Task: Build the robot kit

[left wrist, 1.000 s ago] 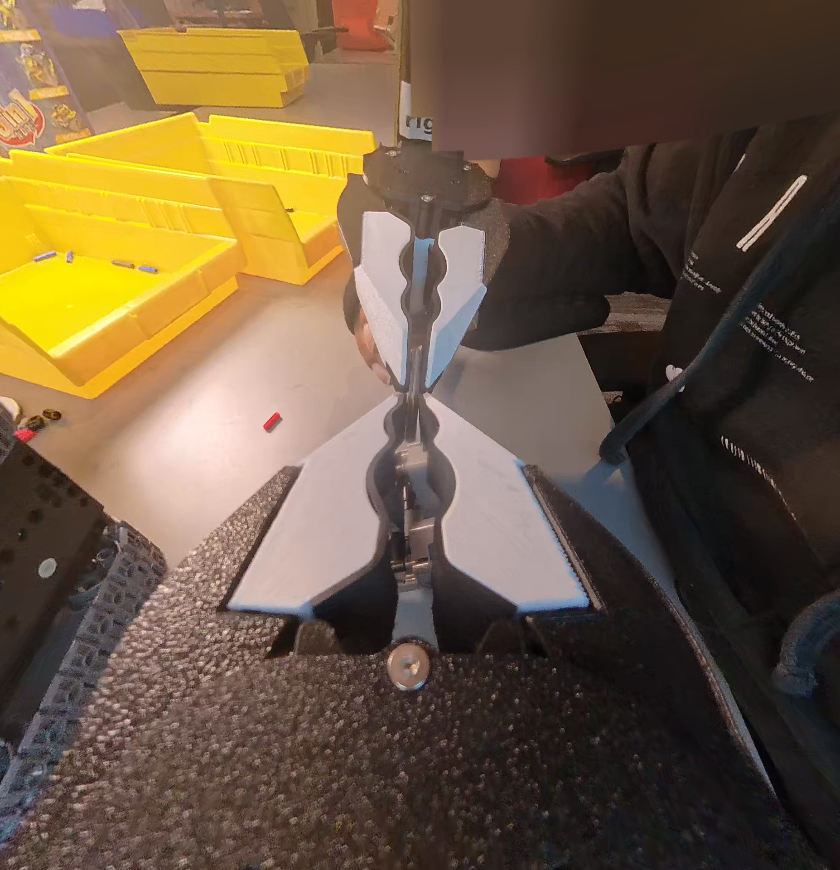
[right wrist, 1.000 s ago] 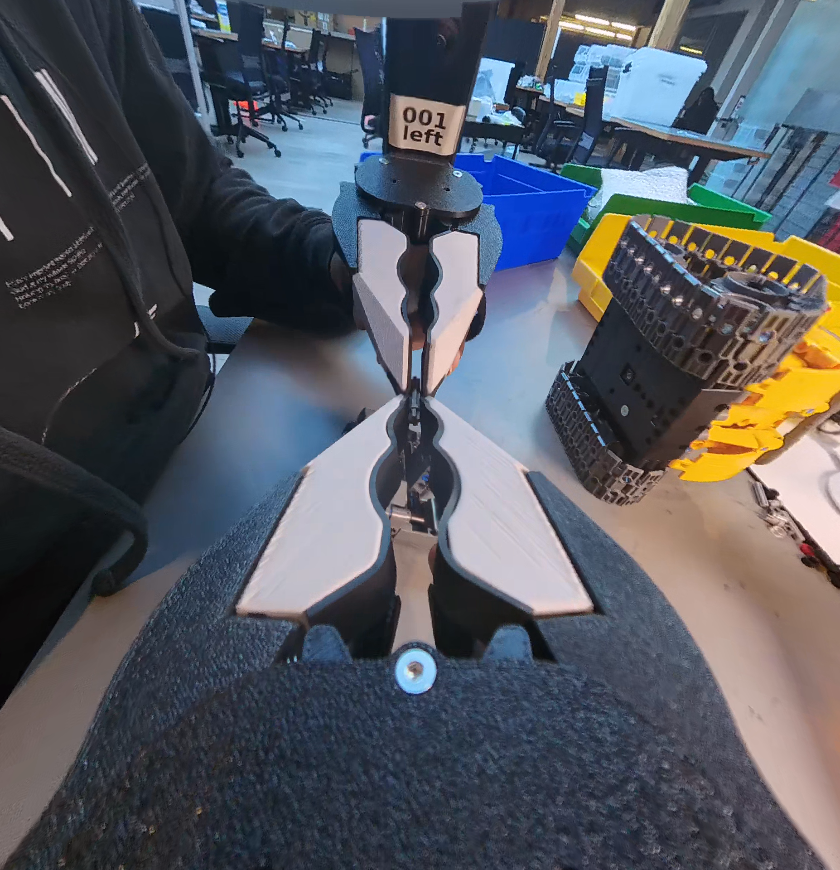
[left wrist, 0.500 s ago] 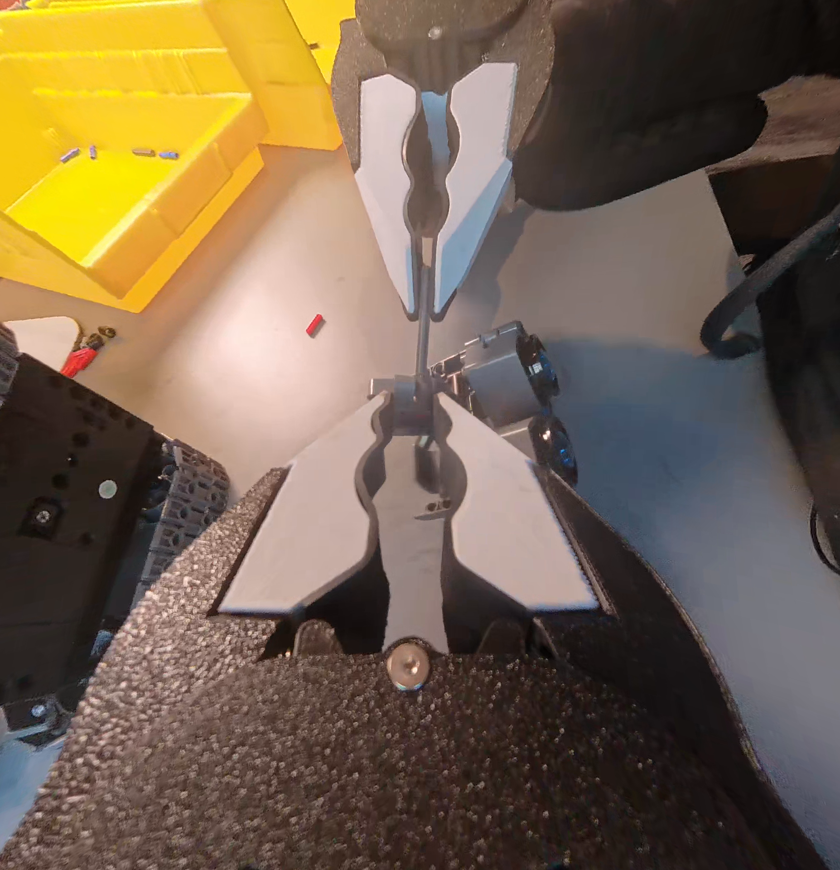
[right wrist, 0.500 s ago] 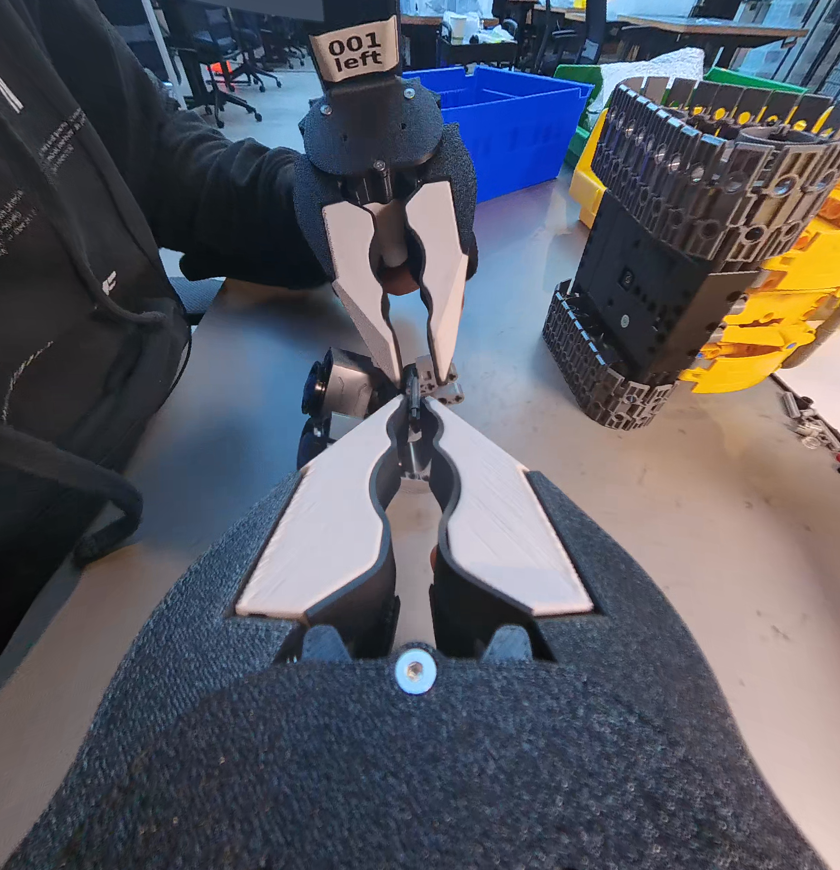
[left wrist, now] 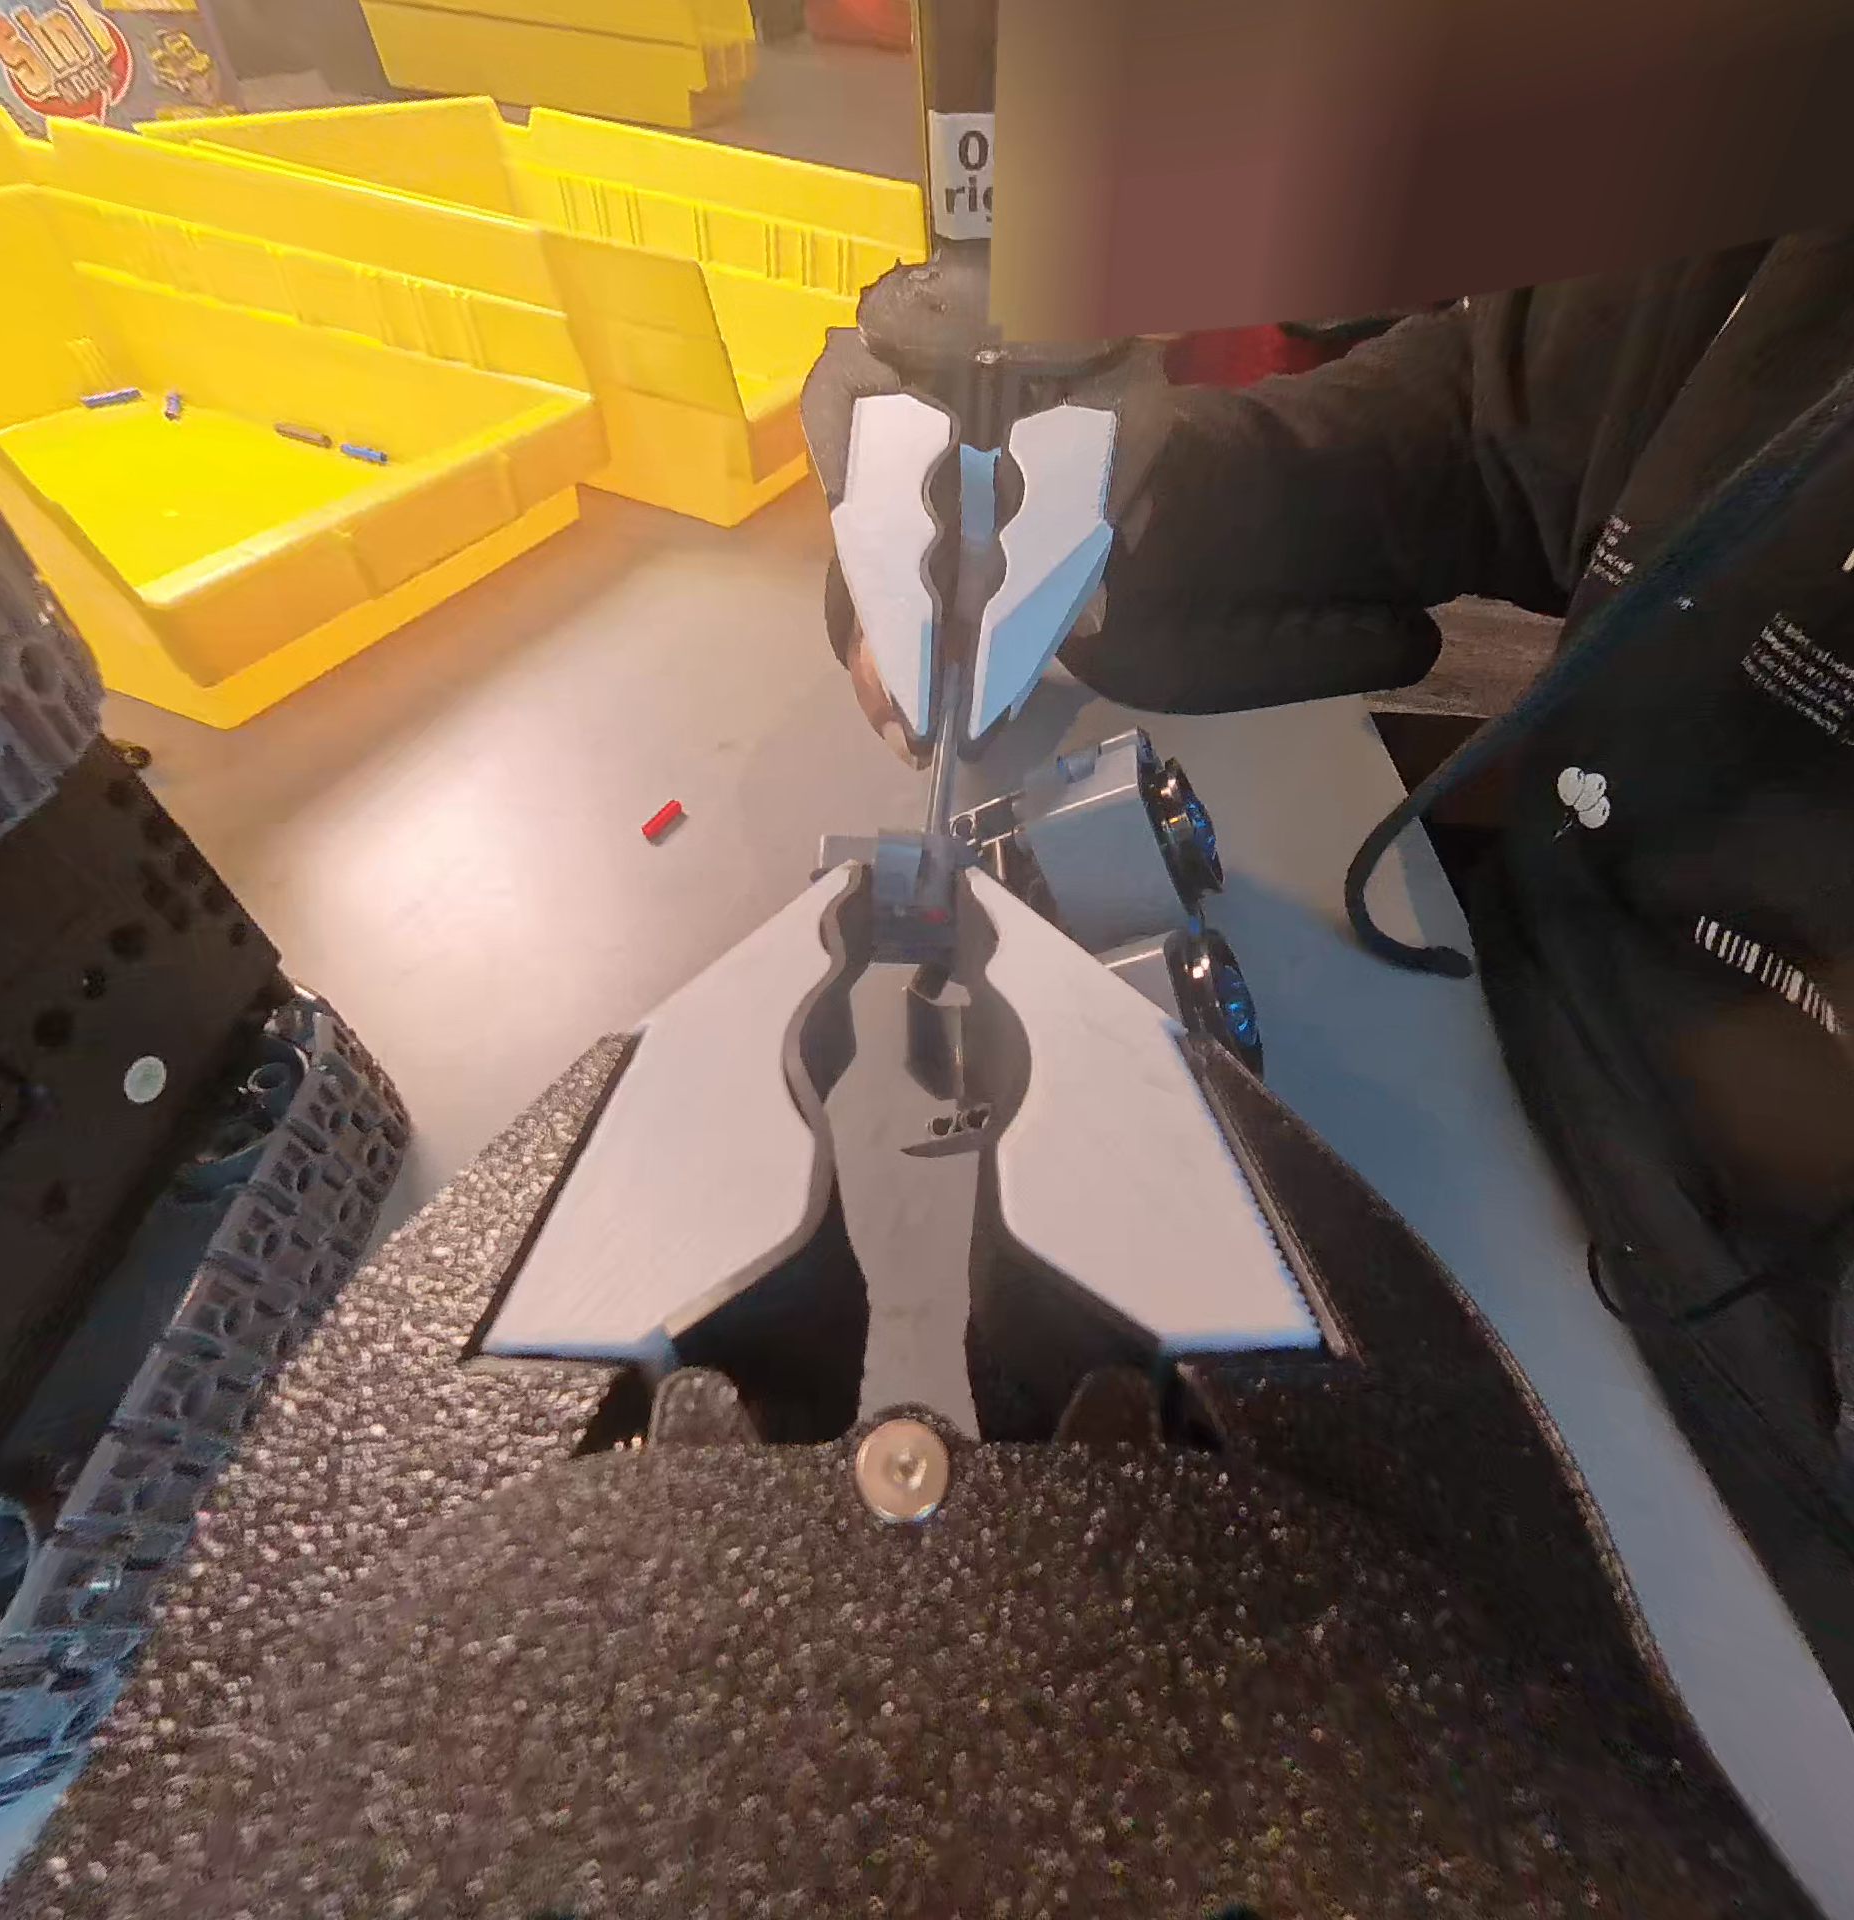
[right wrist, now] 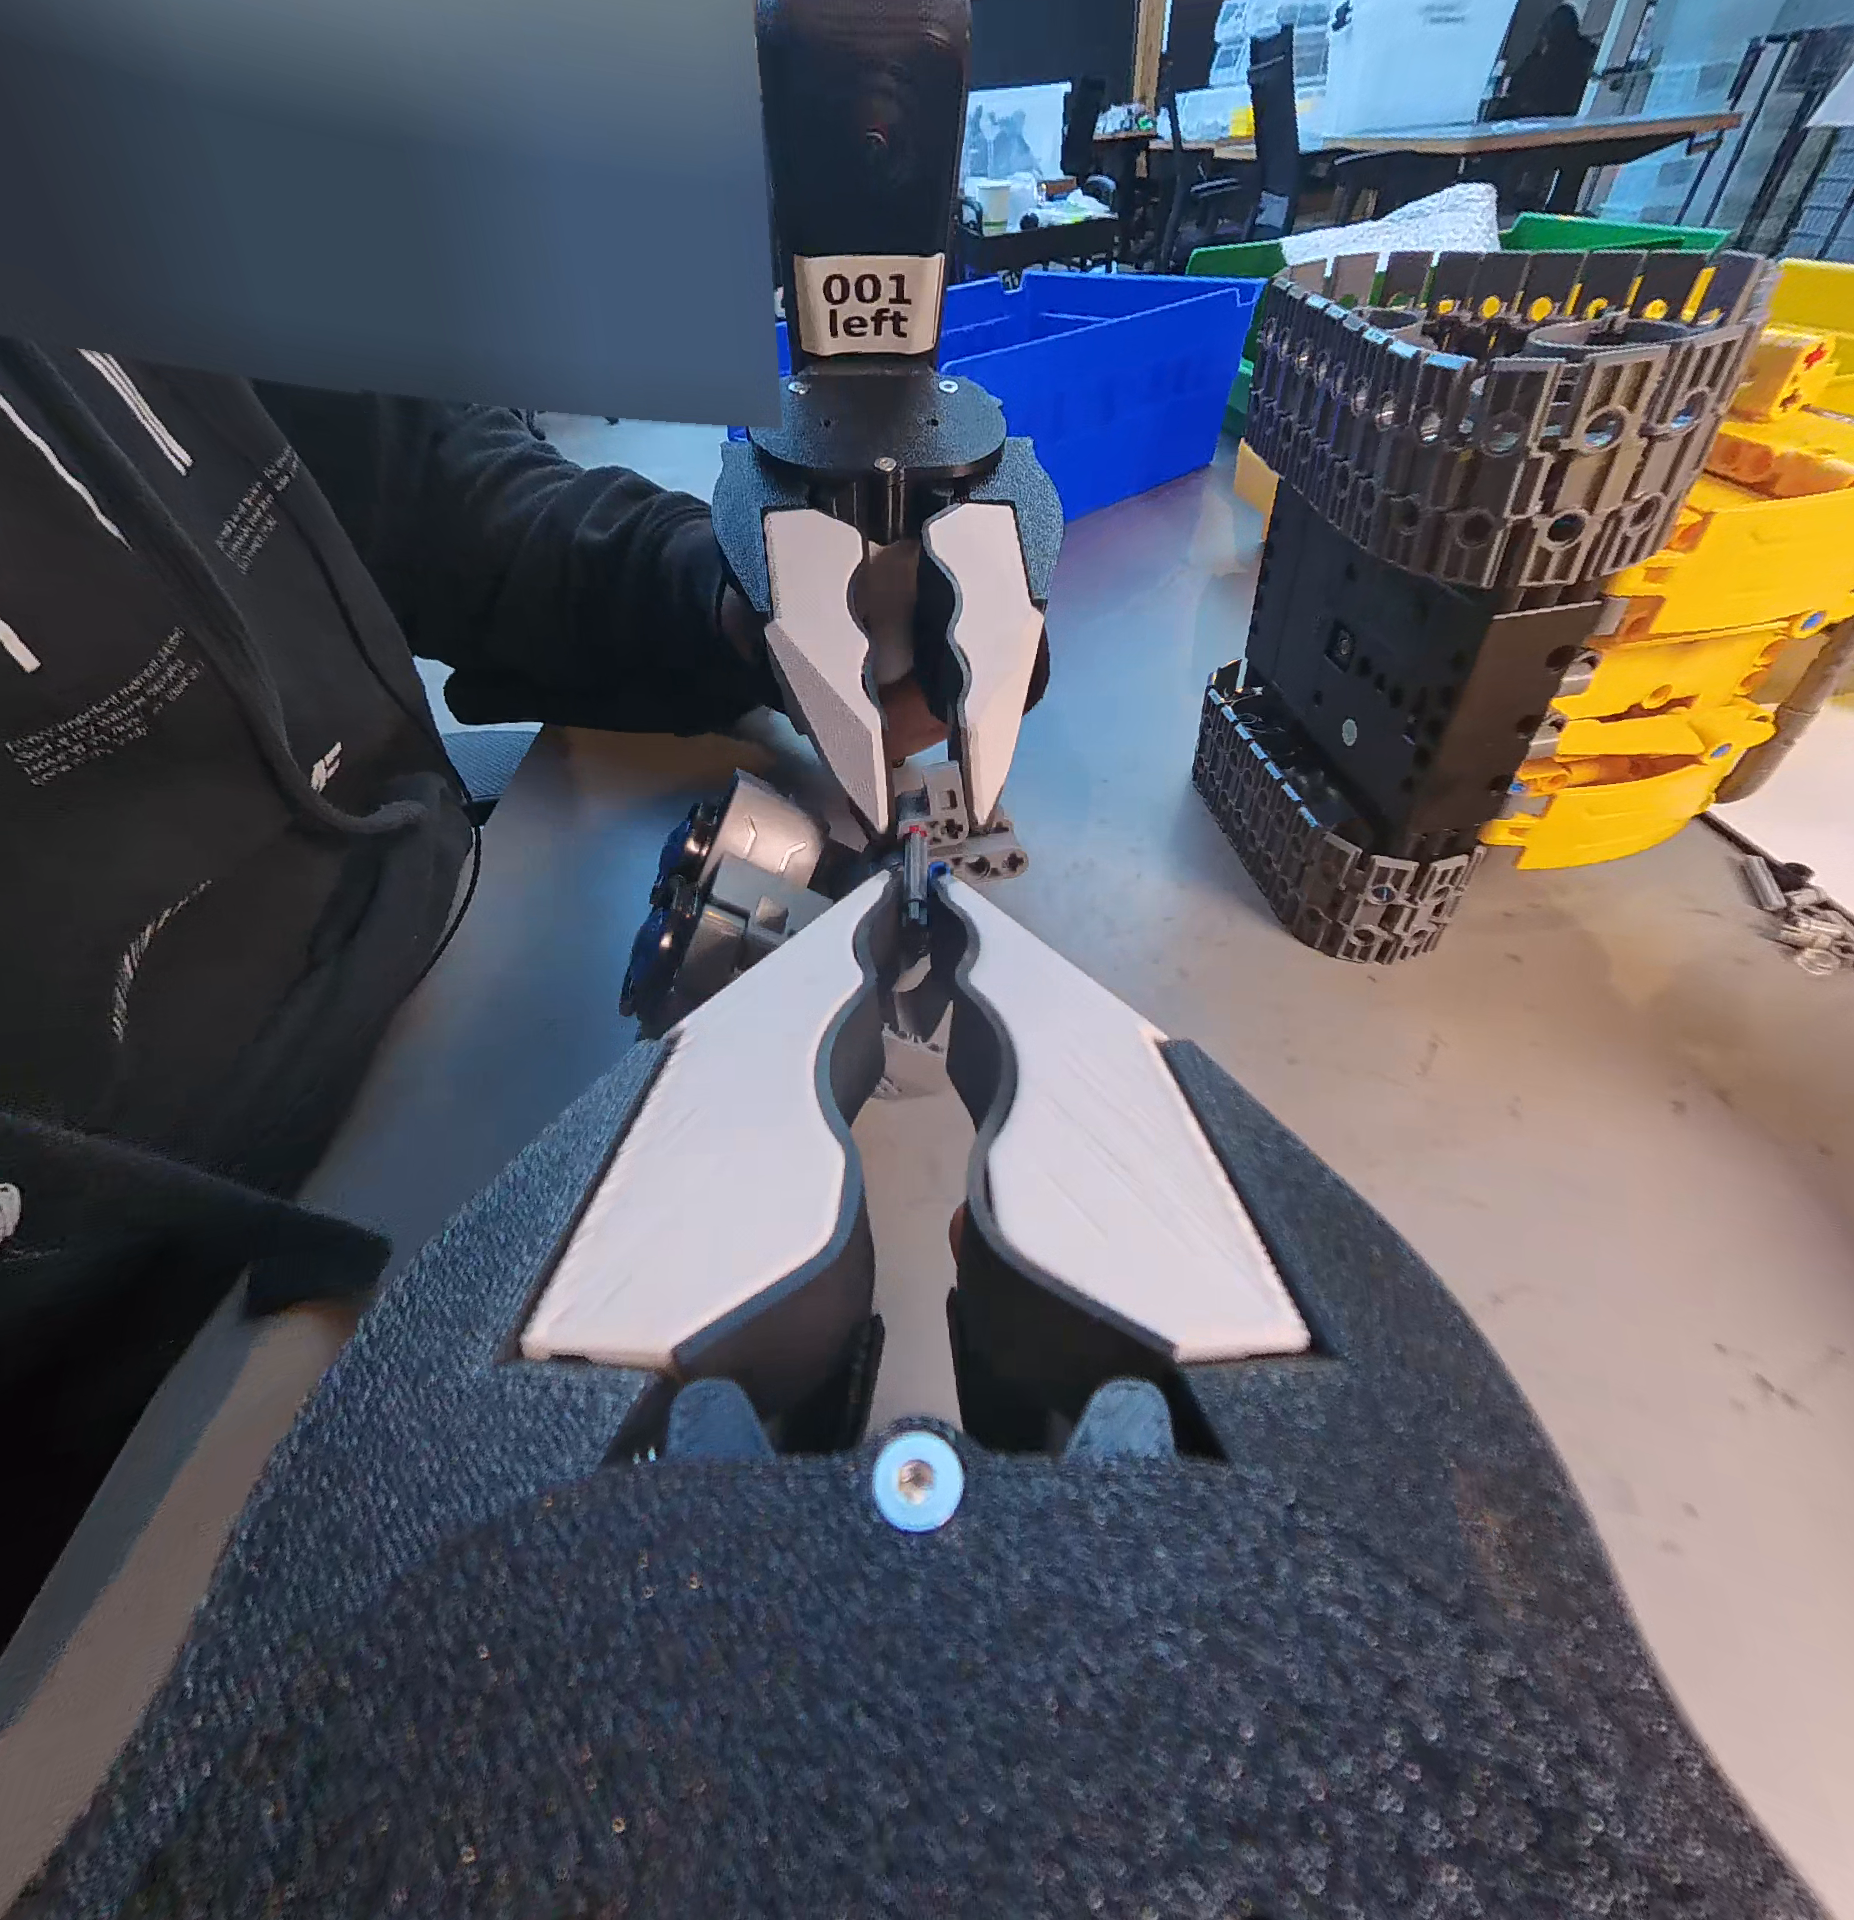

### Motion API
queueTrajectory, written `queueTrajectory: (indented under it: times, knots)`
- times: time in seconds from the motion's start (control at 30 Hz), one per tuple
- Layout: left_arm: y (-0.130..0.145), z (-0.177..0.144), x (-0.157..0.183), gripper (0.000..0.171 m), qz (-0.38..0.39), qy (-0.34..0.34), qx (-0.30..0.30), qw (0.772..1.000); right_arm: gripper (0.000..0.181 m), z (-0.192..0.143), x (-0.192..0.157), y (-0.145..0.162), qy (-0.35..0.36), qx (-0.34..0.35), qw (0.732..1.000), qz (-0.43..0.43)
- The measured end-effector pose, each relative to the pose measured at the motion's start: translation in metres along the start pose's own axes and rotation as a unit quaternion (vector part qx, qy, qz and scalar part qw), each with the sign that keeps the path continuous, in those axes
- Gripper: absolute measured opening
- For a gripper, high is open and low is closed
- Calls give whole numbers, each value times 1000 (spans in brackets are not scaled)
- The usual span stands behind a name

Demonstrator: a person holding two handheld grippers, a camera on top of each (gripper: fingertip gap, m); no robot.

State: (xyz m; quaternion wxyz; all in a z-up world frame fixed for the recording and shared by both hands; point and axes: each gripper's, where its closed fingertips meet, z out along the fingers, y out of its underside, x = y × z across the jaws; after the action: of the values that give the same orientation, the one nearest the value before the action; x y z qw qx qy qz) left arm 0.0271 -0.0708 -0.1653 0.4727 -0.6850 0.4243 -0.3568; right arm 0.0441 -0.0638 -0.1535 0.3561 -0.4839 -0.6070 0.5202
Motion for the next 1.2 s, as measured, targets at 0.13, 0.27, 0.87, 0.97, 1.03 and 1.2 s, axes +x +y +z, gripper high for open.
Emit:
queueTrajectory:
  times: [0.13, 0.27, 0.87, 0.97, 1.03, 1.2]
  knots:
    - [-4, -1, 0, 14, -4, -2, 13, 1000, 3, -1, -1, -4, -6, 15, 1000, 11]
    - [-10, -3, 0, 14, -6, -1, 30, 1000, 3, -2, 0, -10, -6, 38, 999, 21]
    - [-10, -5, 5, 12, -21, 7, 34, 999, 2, 3, -7, -14, 4, 48, 999, -20]
    - [-11, -5, 5, 12, -18, 2, 33, 999, 2, 3, -8, -16, 6, 56, 998, -12]
    - [-12, -6, 4, 12, -19, -2, 36, 999, 2, 4, -7, -18, 6, 63, 998, -5]
    - [-11, 13, 25, 11, -1, 30, 20, 999, 1, 26, -29, -12, -33, 32, 998, -30]
